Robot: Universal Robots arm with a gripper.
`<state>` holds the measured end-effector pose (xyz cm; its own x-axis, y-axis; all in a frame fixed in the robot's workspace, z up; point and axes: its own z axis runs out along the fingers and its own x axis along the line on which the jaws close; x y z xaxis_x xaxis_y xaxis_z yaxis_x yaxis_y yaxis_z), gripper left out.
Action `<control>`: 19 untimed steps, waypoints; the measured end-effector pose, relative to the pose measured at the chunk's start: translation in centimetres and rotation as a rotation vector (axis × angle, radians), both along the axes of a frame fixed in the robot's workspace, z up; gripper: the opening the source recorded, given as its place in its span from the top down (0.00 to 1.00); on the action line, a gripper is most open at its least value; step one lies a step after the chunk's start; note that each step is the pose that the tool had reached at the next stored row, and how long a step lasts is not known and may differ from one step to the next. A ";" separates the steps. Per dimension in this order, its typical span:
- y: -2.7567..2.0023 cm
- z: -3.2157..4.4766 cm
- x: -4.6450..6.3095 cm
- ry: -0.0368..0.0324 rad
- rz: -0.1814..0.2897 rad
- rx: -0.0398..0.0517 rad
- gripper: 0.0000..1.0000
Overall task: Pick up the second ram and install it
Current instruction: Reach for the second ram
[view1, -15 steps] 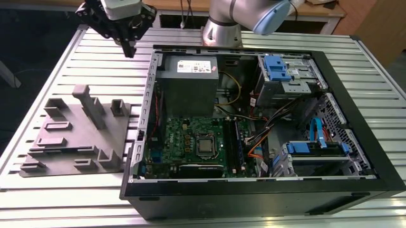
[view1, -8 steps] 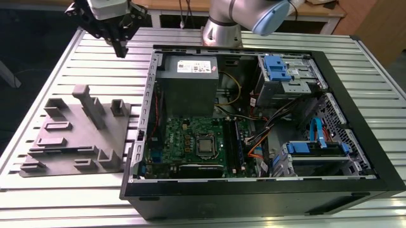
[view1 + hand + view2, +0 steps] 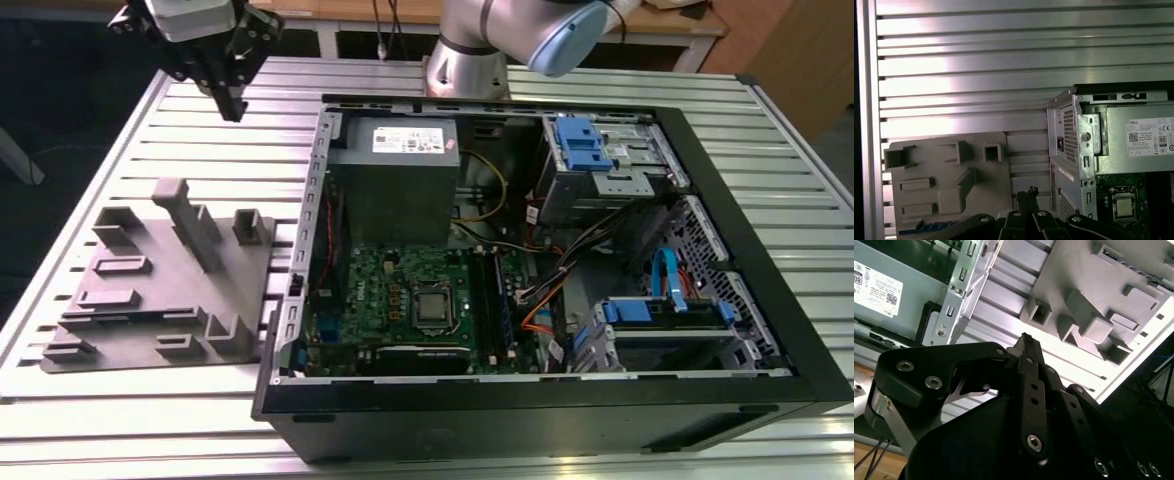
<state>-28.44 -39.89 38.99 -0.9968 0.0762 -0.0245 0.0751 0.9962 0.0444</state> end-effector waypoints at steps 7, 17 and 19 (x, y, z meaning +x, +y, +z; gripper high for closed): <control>0.00 -0.04 -1.6 0.0000 0.000 0.0000 0.93; 0.00 -0.11 -3.9 0.0001 0.000 0.0000 0.93; 0.00 -0.12 -4.3 0.0000 0.000 0.0000 0.93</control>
<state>-32.76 -39.90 38.87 -0.9968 0.0762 -0.0245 0.0750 0.9962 0.0444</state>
